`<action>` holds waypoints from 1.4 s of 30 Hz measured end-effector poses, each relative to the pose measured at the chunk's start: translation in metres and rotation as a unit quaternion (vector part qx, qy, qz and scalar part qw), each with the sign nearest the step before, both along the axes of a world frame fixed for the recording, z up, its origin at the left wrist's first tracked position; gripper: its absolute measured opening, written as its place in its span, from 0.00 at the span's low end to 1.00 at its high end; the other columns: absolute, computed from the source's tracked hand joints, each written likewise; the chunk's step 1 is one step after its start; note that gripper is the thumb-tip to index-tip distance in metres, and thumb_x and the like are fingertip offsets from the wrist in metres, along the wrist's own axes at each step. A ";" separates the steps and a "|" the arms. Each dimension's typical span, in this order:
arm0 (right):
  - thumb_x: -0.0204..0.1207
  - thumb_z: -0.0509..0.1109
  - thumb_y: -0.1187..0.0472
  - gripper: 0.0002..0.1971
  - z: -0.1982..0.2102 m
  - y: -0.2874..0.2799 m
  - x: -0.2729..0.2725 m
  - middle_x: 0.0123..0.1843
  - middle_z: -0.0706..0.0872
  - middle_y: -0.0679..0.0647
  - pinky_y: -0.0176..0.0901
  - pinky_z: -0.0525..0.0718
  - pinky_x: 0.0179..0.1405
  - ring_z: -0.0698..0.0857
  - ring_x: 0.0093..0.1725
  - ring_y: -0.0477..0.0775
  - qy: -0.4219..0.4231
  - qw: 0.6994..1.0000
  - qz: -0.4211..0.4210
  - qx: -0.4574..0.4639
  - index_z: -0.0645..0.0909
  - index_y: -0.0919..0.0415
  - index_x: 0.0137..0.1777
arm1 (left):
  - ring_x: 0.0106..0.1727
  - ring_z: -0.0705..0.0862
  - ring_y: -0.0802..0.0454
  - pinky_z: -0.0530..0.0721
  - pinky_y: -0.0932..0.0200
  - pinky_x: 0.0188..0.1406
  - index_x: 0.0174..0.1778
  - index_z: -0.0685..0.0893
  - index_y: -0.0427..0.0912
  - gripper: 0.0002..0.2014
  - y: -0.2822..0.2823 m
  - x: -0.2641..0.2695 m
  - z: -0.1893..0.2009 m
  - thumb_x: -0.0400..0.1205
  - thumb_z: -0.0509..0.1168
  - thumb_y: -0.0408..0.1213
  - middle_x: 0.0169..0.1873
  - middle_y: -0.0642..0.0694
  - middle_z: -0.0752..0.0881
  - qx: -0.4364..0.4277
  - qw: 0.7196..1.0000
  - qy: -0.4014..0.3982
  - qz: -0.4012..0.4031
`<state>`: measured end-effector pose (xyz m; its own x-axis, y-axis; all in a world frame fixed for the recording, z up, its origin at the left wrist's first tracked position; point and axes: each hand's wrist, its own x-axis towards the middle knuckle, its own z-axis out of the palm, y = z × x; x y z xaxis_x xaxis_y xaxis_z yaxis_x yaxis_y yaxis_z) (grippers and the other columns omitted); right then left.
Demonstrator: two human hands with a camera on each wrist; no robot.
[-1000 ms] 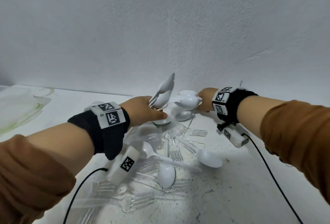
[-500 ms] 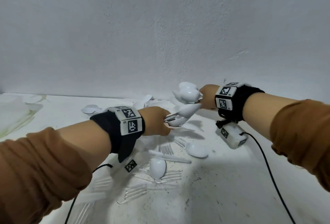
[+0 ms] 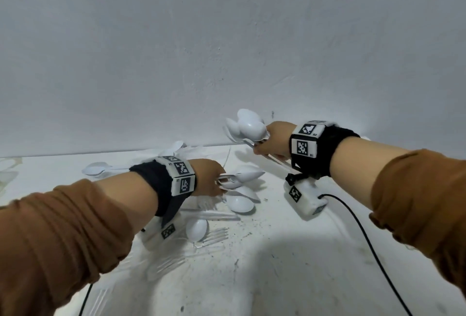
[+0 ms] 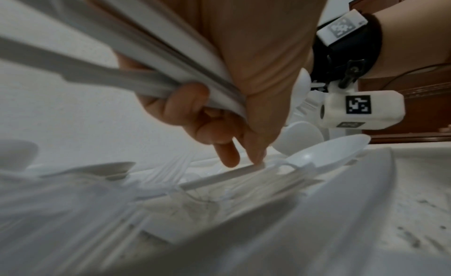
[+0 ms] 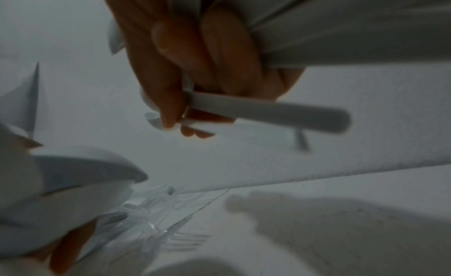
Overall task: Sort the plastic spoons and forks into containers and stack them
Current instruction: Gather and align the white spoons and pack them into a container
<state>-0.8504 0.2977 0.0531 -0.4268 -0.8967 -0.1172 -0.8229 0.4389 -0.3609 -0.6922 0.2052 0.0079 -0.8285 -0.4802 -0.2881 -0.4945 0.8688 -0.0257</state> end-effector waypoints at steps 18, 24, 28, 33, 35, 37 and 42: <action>0.77 0.67 0.53 0.14 0.004 0.051 0.011 0.20 0.75 0.50 0.37 0.69 0.24 0.71 0.20 0.49 -0.058 0.994 -0.074 -0.053 0.77 0.57 0.30 | 0.48 0.80 0.52 0.74 0.62 0.46 0.48 0.78 0.50 0.07 0.011 0.009 0.019 0.79 0.67 0.46 0.44 0.52 0.83 0.065 0.987 0.133 0.058; 0.79 0.65 0.54 0.14 0.007 0.061 0.008 0.11 0.75 0.41 0.36 0.70 0.28 0.72 0.22 0.44 -0.118 0.988 -0.083 -0.059 0.83 0.55 0.33 | 0.30 0.75 0.56 0.71 0.65 0.29 0.36 0.78 0.54 0.08 0.015 0.025 0.048 0.77 0.71 0.47 0.29 0.55 0.80 0.192 0.919 0.316 0.138; 0.75 0.69 0.49 0.18 0.002 0.054 0.017 0.16 0.74 0.47 0.34 0.69 0.22 0.71 0.16 0.45 -0.118 0.990 -0.067 -0.045 0.81 0.55 0.25 | 0.26 0.72 0.56 0.70 0.63 0.29 0.35 0.80 0.48 0.09 0.013 0.044 0.059 0.76 0.71 0.46 0.25 0.55 0.80 0.261 0.854 0.415 0.173; 0.77 0.68 0.50 0.19 -0.009 0.034 0.046 0.20 0.74 0.47 0.33 0.69 0.21 0.70 0.18 0.46 -0.121 0.992 0.000 -0.033 0.79 0.54 0.25 | 0.19 0.71 0.61 0.70 0.69 0.23 0.30 0.78 0.47 0.12 0.016 0.078 0.059 0.78 0.69 0.42 0.16 0.59 0.75 0.291 0.791 0.491 0.219; 0.78 0.67 0.48 0.18 -0.015 0.027 0.061 0.24 0.75 0.45 0.36 0.68 0.27 0.72 0.25 0.46 -0.091 0.995 0.040 -0.020 0.80 0.51 0.26 | 0.22 0.71 0.59 0.70 0.65 0.27 0.34 0.82 0.45 0.09 0.016 0.095 0.053 0.79 0.69 0.42 0.21 0.55 0.75 0.304 0.770 0.507 0.240; 0.78 0.67 0.49 0.17 -0.022 0.019 0.073 0.31 0.79 0.44 0.34 0.68 0.32 0.74 0.32 0.46 -0.084 0.994 0.061 -0.037 0.80 0.50 0.27 | 0.25 0.72 0.59 0.69 0.64 0.28 0.44 0.85 0.44 0.06 0.014 0.111 0.045 0.79 0.68 0.42 0.28 0.54 0.78 0.312 0.756 0.514 0.257; 0.79 0.66 0.54 0.16 -0.031 0.004 0.100 0.30 0.81 0.42 0.35 0.69 0.37 0.75 0.33 0.45 -0.117 0.987 0.077 -0.082 0.79 0.52 0.27 | 0.35 0.78 0.60 0.71 0.64 0.35 0.49 0.85 0.48 0.06 0.010 0.144 0.022 0.81 0.65 0.44 0.34 0.58 0.83 0.333 0.717 0.531 0.304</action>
<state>-0.7501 0.3016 0.0224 -0.2630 -0.9638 -0.0439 -0.7611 0.2353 -0.6044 -0.5481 0.2150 0.0302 -0.4467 -0.8945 0.0165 -0.2208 0.1281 0.9669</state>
